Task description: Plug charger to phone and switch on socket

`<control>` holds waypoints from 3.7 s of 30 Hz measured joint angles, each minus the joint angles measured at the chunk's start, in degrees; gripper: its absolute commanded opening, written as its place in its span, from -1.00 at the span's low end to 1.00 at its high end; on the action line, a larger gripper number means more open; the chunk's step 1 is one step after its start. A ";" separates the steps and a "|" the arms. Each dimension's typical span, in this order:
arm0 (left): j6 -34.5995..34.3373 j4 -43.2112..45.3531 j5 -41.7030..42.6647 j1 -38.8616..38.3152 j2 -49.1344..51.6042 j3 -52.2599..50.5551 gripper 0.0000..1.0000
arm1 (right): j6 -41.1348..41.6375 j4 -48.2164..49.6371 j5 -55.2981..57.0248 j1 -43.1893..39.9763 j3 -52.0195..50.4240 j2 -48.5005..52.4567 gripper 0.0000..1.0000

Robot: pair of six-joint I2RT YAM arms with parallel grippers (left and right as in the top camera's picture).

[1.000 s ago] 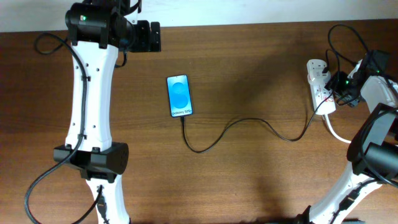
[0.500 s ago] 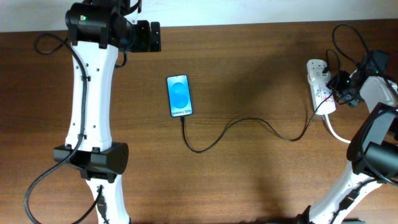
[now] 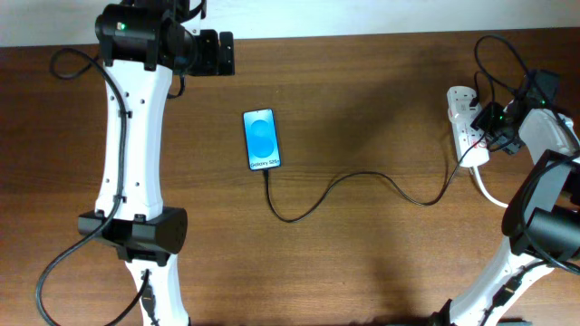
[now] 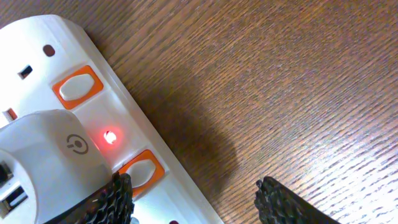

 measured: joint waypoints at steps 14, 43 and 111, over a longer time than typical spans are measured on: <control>0.00 -0.02 0.00 0.00 0.00 0.00 0.99 | 2.54 -11.50 -2.29 -7.65 12.52 -1.05 0.74; 0.00 0.02 -0.04 0.00 0.07 -0.04 0.99 | -20.22 -1.73 -13.70 14.40 -36.85 -98.64 0.97; 18.78 82.90 -0.20 1.64 -122.92 -152.10 0.99 | -19.23 27.89 -4.74 19.12 -86.58 -121.33 0.97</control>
